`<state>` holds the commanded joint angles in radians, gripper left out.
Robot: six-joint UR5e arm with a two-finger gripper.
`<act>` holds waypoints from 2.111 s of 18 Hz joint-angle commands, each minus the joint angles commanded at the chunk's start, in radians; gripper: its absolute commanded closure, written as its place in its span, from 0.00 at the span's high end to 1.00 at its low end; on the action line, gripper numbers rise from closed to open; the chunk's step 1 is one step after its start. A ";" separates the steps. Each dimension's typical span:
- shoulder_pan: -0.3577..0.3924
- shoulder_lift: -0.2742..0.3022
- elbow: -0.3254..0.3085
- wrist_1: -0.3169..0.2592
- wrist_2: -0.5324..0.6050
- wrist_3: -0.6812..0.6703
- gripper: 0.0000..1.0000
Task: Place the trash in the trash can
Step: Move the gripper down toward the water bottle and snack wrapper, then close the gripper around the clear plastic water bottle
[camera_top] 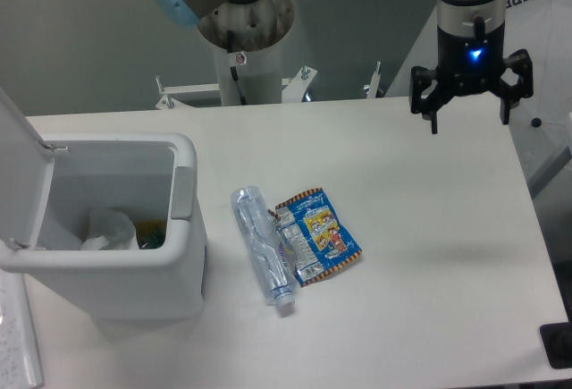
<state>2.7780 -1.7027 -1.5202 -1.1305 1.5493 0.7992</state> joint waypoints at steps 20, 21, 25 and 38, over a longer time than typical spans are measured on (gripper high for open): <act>-0.204 -0.093 -0.140 0.083 -0.012 -0.236 1.00; -0.224 -0.113 -0.138 0.083 -0.014 -0.279 1.00; -0.267 -0.178 -0.120 0.087 -0.046 -0.448 1.00; -0.324 -0.301 -0.117 0.141 -0.160 -0.583 1.00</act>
<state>2.4544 -2.0032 -1.6367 -0.9894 1.3898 0.2163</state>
